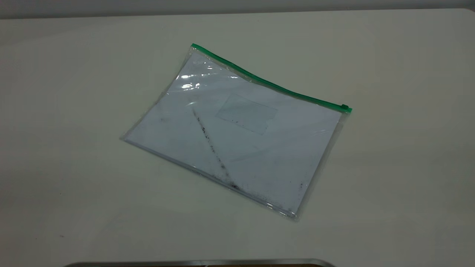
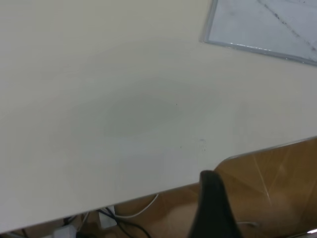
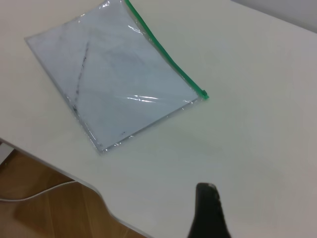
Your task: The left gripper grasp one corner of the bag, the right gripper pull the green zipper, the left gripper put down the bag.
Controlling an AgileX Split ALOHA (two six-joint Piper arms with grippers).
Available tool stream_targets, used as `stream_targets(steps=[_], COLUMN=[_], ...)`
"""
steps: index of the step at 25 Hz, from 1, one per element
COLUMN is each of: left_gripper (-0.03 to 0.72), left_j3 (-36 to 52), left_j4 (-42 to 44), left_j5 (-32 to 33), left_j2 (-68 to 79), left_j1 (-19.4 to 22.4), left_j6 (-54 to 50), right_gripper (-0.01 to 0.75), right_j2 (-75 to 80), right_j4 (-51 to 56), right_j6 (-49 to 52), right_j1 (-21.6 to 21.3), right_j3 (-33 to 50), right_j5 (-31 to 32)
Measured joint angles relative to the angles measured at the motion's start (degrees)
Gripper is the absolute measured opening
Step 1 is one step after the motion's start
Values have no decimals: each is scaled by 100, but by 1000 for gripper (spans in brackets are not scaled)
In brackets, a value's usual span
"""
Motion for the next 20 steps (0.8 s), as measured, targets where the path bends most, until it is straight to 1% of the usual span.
stream_targets(steps=[14, 16, 20], left_gripper=[590, 590, 590], left_j3=[0, 0, 0], left_j4=[4, 4, 4], left_j5=[0, 0, 0], left_j2=[0, -13, -266], left_j1=[17, 157, 748], left_j6=[-4, -4, -4], right_gripper=[578, 578, 578], right_j2=[0, 0, 0], right_j4=[0, 0, 0], right_j6=[0, 0, 0], right_j1=[0, 0, 0], right_j3=[0, 0, 7], right_j5=[0, 0, -5])
